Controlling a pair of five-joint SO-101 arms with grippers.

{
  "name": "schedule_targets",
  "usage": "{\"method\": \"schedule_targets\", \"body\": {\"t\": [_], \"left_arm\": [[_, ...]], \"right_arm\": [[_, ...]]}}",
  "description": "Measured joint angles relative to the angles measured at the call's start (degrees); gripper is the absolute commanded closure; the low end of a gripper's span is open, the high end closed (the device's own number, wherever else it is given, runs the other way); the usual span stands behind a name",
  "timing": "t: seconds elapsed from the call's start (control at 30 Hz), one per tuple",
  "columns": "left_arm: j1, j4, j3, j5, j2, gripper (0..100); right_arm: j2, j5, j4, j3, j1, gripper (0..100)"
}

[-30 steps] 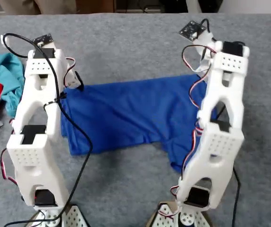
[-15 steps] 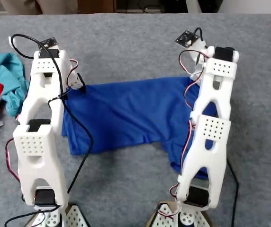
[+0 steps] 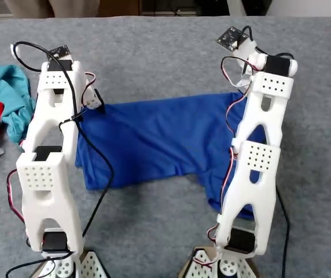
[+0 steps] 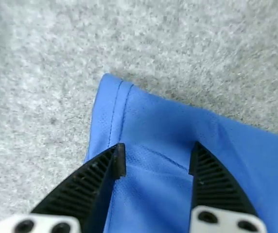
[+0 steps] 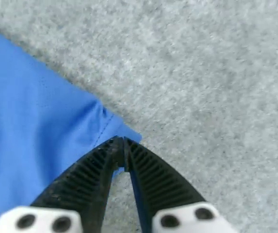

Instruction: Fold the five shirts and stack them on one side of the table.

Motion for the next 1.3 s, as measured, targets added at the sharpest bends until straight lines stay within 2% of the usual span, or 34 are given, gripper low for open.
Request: {"method": "schedule_targets", "body": {"t": [0.07, 0.23, 0.3, 0.87, 1.3], "left_arm": [[0.00, 0.00, 0.00, 0.00, 0.00, 77], [0.00, 1.67, -0.53, -3.69, 0.00, 77], [0.00, 2.99, -1.49, -5.27, 0.18, 77], [0.00, 4.13, -4.57, -5.98, 0.18, 77], [0.00, 4.75, -4.57, -5.98, 0.18, 77]], "right_arm": [[0.00, 0.00, 0.88, 0.00, 0.00, 97.7], [0.00, -2.02, 3.43, 0.00, 0.00, 80.5], [0.00, -2.37, 3.78, 0.00, 0.00, 77.6], [5.80, -4.48, 3.87, -0.09, -1.85, 99.1], [5.71, -6.42, 0.26, -0.09, -1.76, 99.2]]}}
